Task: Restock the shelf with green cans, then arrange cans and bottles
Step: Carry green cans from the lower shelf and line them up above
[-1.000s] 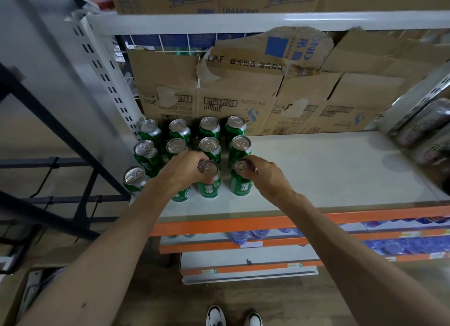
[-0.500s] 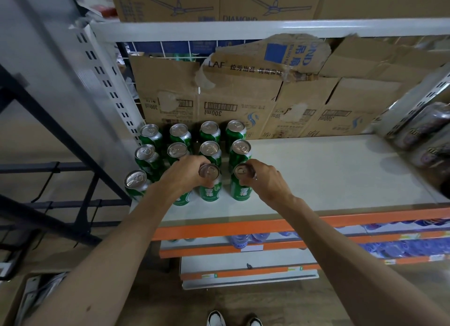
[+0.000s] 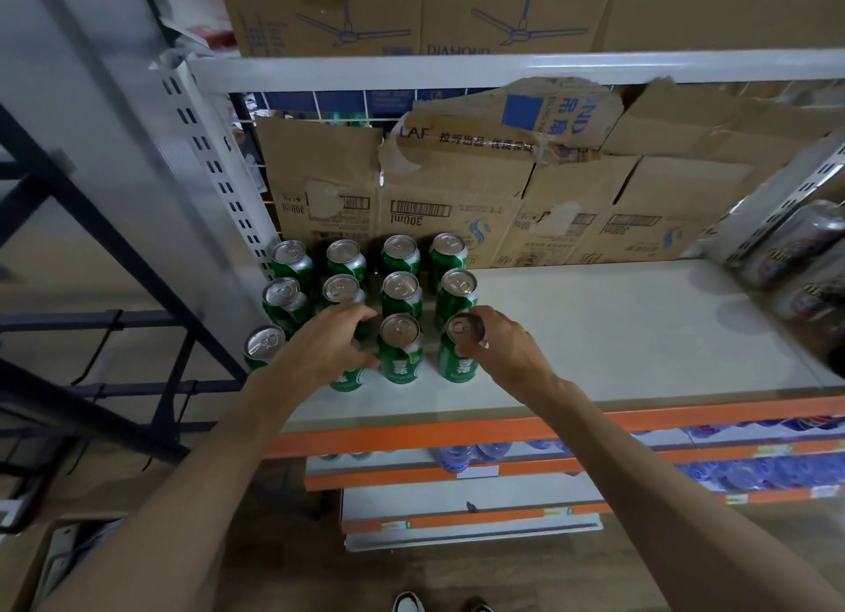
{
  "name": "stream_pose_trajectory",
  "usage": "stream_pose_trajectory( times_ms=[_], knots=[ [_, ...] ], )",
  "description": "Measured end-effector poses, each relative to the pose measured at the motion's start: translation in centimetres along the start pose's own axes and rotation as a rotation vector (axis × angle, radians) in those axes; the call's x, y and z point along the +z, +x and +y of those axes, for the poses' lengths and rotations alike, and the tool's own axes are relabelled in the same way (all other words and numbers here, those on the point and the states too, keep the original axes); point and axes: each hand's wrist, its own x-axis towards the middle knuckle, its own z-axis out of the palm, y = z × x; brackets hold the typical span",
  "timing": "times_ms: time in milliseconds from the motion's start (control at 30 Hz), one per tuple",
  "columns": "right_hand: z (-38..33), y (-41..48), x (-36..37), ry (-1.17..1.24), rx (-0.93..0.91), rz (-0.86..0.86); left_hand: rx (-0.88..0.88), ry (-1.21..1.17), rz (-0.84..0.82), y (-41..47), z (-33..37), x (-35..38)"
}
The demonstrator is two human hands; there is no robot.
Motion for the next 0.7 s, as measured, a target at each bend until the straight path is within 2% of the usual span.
stream_pose_trajectory(
  times_ms=[167, 267, 467, 700],
  knots=[
    [0.0, 0.2, 0.0, -0.044, -0.003, -0.043, 0.024, 0.313, -0.069, -0.2, -1.1, -0.2],
    [0.0, 0.1, 0.1, -0.031, -0.001, -0.030, 0.023, 0.388, -0.051, -0.3, -2.0, 0.1],
    [0.1, 0.2, 0.3, -0.006, 0.003, -0.009, -0.054, 0.174, -0.037, 0.0, -3.2, -0.3],
    [0.2, 0.4, 0.2, -0.014, 0.004, -0.023, -0.047, 0.123, -0.015, 0.1, -3.3, -0.2]
  ],
)
